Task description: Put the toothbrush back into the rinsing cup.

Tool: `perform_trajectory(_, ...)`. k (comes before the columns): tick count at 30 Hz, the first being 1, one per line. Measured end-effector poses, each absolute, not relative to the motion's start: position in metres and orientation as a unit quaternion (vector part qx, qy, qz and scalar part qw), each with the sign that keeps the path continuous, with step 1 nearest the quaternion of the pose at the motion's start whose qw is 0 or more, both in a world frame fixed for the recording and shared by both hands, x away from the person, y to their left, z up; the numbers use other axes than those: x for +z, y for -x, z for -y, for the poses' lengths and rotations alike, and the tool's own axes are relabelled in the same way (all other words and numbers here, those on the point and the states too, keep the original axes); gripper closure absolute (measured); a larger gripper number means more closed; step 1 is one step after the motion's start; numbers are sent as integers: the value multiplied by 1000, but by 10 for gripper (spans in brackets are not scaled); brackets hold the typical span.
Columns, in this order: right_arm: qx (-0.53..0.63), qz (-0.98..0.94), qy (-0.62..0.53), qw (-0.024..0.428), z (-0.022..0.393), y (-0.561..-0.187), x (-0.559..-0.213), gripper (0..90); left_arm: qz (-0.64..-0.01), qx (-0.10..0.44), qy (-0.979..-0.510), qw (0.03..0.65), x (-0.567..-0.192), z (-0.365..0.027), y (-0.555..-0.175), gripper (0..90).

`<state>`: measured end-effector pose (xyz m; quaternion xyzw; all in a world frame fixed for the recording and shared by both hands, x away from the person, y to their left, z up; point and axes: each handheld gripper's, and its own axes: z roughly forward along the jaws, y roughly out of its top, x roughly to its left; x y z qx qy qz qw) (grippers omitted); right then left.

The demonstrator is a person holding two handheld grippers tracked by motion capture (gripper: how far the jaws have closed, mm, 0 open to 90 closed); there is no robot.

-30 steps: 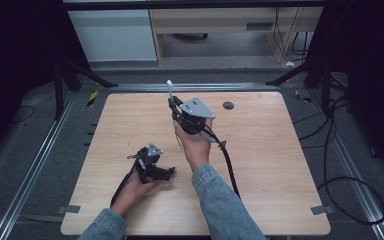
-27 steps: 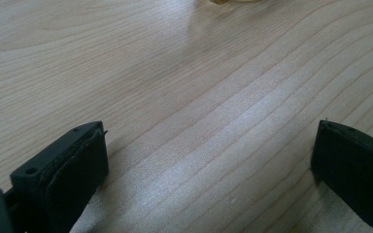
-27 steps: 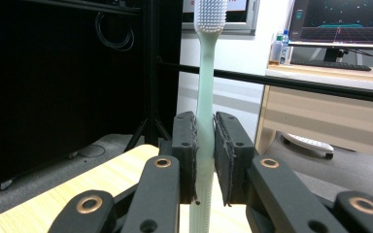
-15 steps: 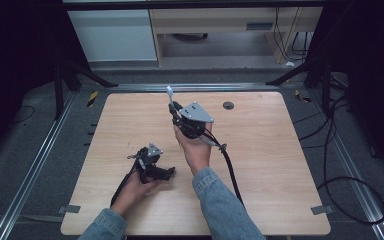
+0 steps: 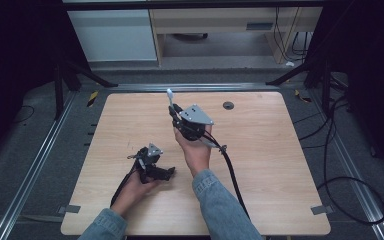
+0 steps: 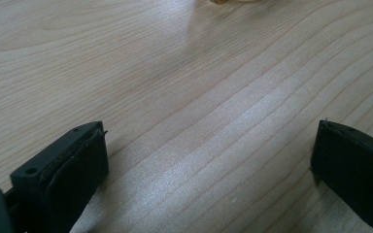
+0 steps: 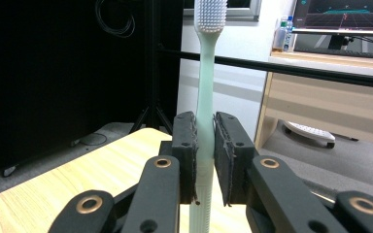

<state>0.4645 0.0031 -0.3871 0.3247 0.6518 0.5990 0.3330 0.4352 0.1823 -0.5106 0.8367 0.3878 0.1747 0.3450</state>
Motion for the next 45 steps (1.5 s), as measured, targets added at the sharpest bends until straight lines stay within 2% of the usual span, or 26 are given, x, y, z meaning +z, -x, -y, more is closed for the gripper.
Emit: perform_trajectory(45, 592, -654, -338, 328, 5, -467, -405, 794, -389, 174, -836, 346, -511, -182, -435, 0)
